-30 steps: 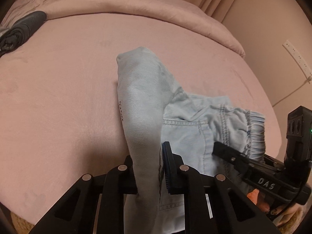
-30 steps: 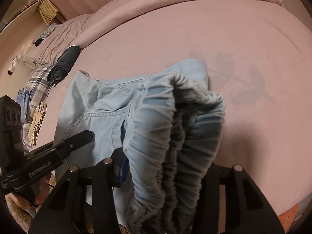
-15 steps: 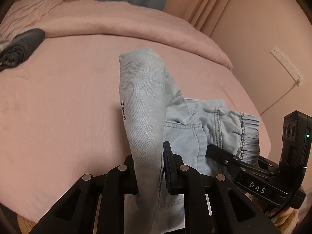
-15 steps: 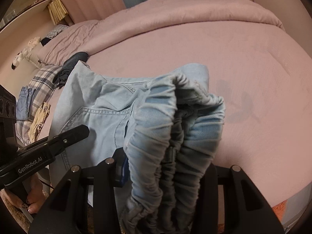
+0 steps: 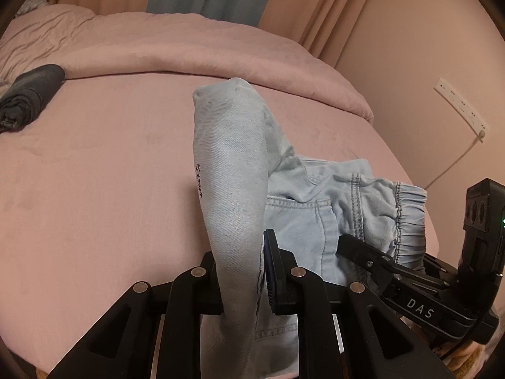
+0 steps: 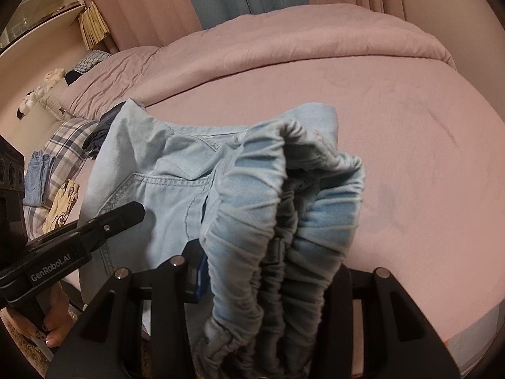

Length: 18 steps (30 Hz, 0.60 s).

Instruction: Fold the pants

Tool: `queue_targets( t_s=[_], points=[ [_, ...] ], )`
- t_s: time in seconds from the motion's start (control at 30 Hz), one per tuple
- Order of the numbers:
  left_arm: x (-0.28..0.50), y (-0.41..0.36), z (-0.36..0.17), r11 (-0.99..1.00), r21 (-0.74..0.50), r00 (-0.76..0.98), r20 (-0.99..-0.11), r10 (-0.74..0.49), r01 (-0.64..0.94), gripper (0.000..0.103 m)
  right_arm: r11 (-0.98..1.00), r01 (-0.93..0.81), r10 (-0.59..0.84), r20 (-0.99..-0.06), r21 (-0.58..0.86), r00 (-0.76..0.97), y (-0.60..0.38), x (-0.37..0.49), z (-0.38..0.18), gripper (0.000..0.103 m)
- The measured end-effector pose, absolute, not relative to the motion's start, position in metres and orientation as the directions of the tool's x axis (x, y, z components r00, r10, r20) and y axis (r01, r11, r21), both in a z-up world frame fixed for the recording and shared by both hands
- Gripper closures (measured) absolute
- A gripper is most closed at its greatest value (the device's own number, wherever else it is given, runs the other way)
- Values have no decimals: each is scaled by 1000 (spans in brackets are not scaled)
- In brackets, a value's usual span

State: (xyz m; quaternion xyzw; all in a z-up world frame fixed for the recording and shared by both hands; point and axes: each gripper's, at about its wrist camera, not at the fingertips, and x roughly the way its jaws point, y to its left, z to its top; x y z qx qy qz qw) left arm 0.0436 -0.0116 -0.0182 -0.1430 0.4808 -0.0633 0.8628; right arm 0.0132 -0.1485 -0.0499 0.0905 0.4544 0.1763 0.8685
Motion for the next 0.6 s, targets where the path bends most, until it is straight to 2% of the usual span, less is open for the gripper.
queue_targets(
  t_s=[0.4, 0.6],
  points=[
    [94, -4, -37, 959, -274, 537, -820, -197, -66, 87, 925, -222, 379, -767, 307, 518, -135, 61, -54, 60],
    [124, 4, -68, 961, -256, 508, -844, -170, -105, 87, 932, -215, 362, -796, 292, 485, -126, 92, -71, 60]
  ],
)
